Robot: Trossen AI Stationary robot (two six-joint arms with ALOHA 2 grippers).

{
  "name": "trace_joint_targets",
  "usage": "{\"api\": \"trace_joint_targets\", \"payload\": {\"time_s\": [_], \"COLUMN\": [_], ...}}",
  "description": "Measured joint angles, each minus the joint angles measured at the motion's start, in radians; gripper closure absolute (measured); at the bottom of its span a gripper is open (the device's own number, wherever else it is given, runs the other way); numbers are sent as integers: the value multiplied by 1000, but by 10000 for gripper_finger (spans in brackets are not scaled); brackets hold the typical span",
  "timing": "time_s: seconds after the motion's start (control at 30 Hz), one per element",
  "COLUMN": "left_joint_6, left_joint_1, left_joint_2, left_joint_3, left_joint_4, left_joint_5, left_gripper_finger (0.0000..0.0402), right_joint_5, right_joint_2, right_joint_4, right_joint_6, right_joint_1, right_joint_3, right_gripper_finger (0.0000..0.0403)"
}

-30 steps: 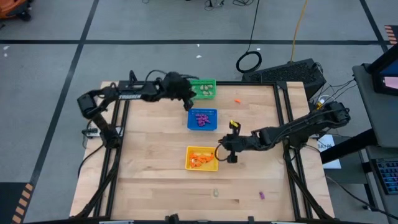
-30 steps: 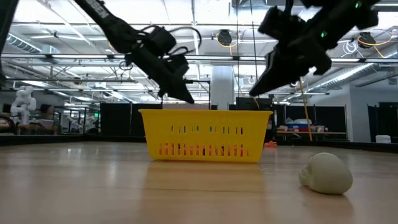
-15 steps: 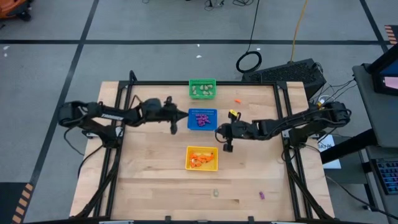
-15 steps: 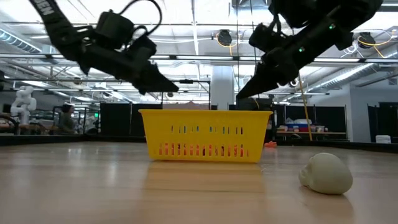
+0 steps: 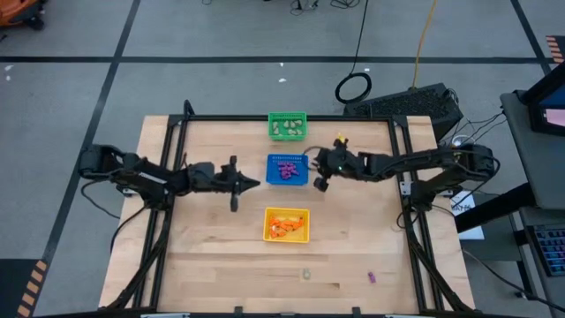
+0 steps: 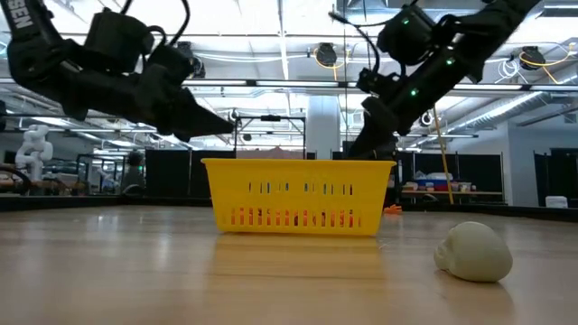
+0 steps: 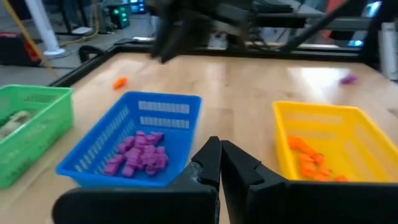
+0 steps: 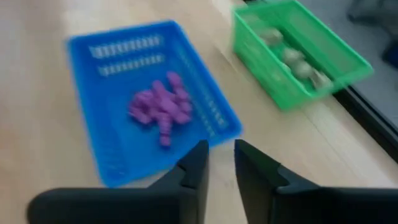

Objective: Sort Halloween decoration
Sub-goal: Put the orange skeleton toy into the yellow bin

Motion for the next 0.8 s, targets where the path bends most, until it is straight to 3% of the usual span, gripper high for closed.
{"api": "trace_joint_targets", "payload": {"time_s": [0.2, 0.33, 0.53, 0.8], "left_joint_6": [0, 0, 1, 1], "left_joint_1": [-42, -53, -68, -90], "left_joint_2": [0, 0, 0, 0], "left_joint_3": [-20, -19, -19, -19], "left_joint_4": [43, 47, 47, 46], "left_joint_5": [-3, -3, -38, -54], "left_gripper_finger": [391, 391, 391, 391], "right_joint_5": [-1, -10, -175, -276], "right_joint_2": [0, 0, 27, 162], "right_joint_4": [-350, -464, -512, -453], "right_joint_6": [22, 12, -43, -189], "right_joint_1": [-125, -231, -392, -518], "right_joint_3": [144, 195, 196, 196], "right_gripper_finger": [287, 258, 231, 233]}}
